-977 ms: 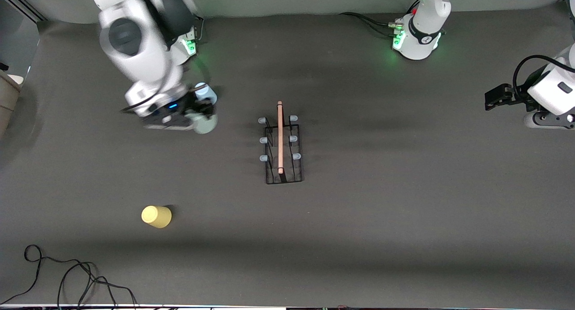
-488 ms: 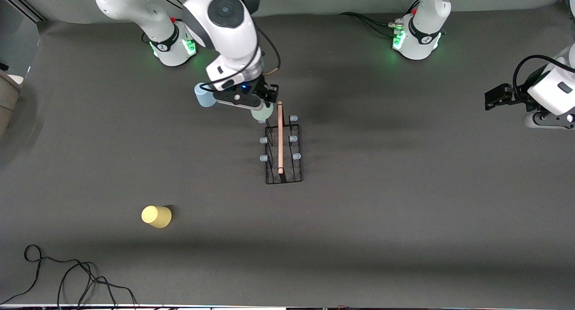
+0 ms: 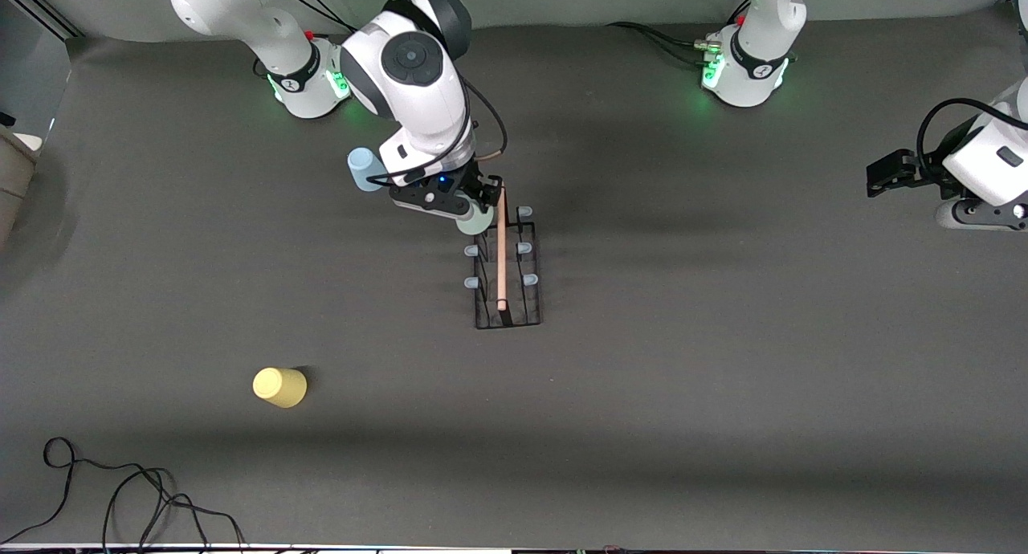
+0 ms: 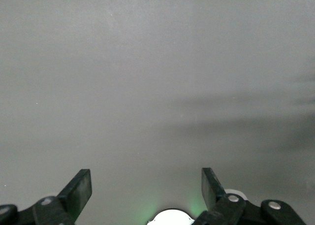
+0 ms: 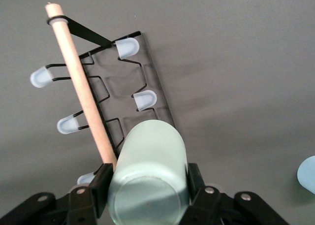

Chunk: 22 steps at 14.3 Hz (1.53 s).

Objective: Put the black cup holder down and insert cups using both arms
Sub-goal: 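Lower the green cup onto a rack peg and open the right gripper, then move the right gripper to the yellow cup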

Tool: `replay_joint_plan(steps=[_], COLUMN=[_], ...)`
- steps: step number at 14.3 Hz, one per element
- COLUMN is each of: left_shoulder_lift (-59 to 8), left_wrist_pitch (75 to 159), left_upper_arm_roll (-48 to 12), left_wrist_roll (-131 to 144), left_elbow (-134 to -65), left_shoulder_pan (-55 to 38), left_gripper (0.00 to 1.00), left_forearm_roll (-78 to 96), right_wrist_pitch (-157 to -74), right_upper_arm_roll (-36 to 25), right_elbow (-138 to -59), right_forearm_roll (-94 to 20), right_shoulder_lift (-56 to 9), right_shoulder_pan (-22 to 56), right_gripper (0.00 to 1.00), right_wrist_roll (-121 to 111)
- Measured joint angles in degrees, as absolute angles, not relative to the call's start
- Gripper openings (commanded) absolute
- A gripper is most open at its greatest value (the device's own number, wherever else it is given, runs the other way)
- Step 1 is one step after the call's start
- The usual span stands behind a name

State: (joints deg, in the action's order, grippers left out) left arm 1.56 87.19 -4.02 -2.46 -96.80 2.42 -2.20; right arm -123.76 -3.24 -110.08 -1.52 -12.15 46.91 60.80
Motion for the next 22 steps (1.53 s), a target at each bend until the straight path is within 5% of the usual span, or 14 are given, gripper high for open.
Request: replay_joint_plan(steps=[5, 6, 7, 8, 12, 16, 22], left_shoulder_lift=[1.6, 1.6, 1.6, 1.6, 1.6, 1.6, 1.6], left_wrist_pitch=[86.3, 86.3, 86.2, 86.2, 86.0, 85.8, 85.8], left_upper_arm_roll=[-4.1, -4.1, -4.1, -4.2, -4.6, -4.5, -4.5], left_wrist_roll=[-2.5, -2.5, -2.5, -2.5, -2.4, -2.5, -2.5], left_elbow=[-96.8, -96.8, -96.8, -96.8, -96.8, -96.8, -96.7], left_shoulder_pan=[2.4, 2.4, 2.4, 2.4, 2.4, 2.4, 2.5], left_gripper=[1.00, 1.00, 1.00, 1.00, 1.00, 1.00, 1.00], left_forearm_roll=[-2.2, -2.2, -2.2, -2.2, -2.2, -2.2, -2.2], right_wrist_pitch=[-128.2, -128.8, -129.6, -130.5, -129.7, -112.0, -104.6], right_upper_arm_roll=[-3.5, -3.5, -3.5, -3.5, -3.8, -4.1, -4.6], right_elbow=[-113.2, -113.6, -113.9, -114.1, -111.8, -99.2, -92.6], right_forearm_roll=[-1.5, -1.5, -1.5, -1.5, -1.5, -1.5, -1.4], right_shoulder_lift=[-14.3, -14.8, -15.4, -16.2, -16.7, -15.1, -13.6], right_shoulder_pan=[46.9, 46.8, 46.8, 46.8, 46.1, 43.3, 25.9], right_gripper=[0.30, 0.37, 0.87, 1.00, 1.00, 1.00, 1.00], right_wrist_roll=[60.8, 60.8, 60.8, 60.8, 60.8, 59.1, 30.1])
